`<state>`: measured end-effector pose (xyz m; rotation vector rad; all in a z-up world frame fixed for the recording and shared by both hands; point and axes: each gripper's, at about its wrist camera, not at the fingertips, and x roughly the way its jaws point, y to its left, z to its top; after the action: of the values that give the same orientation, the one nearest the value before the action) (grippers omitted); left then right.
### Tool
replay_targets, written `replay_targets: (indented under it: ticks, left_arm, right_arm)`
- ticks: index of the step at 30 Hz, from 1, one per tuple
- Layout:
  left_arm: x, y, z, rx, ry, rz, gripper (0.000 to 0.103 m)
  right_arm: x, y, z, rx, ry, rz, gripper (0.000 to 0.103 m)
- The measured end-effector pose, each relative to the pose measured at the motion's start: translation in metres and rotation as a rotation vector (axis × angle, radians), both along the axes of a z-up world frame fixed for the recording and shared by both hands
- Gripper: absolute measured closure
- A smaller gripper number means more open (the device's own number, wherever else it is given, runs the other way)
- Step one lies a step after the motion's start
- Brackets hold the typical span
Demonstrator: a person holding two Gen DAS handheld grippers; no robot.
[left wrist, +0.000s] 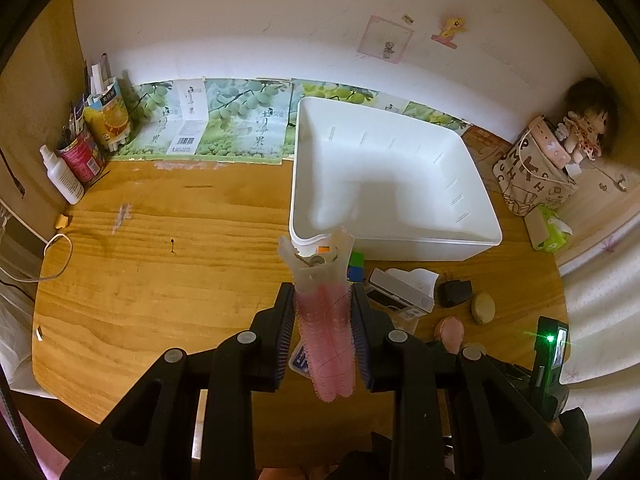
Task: Organize rigid objects
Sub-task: 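Carry the pink curler and beige block with both tools over the white bin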
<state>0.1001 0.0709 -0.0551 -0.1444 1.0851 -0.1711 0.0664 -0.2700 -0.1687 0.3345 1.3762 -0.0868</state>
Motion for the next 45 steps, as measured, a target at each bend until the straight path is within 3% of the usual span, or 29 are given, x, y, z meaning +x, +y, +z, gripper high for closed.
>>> replay_targets:
  ticks: [4,12,23,28,36,45]
  left_arm:
    - [0.001,-0.004,0.001,0.002,-0.008,-0.017,0.074]
    - [0.003,-0.015,0.004,0.005,-0.025,-0.059,0.074]
    - [0.006,-0.036,0.012,0.001,-0.073,-0.124,0.074]
    - [0.011,-0.044,0.018,-0.017,-0.114,-0.155,0.074]
    - [0.026,-0.060,0.027,-0.023,-0.248,-0.194,0.074]
    - [0.058,-0.075,0.017,-0.015,-0.291,-0.183,0.074]
  right_arm:
    - [0.003,-0.003,0.001,0.012,-0.010,-0.013,0.058]
    - [-0.016,-0.027,0.008,0.038,-0.038,-0.068,0.059]
    - [-0.034,-0.055,0.047,0.069,-0.146,-0.126,0.059]
    - [-0.015,-0.049,0.073,0.064,-0.223,-0.117,0.059]
    - [0.022,-0.038,0.113,0.037,-0.348,-0.054,0.059]
    - [0.067,-0.023,0.137,-0.020,-0.525,0.062,0.059]
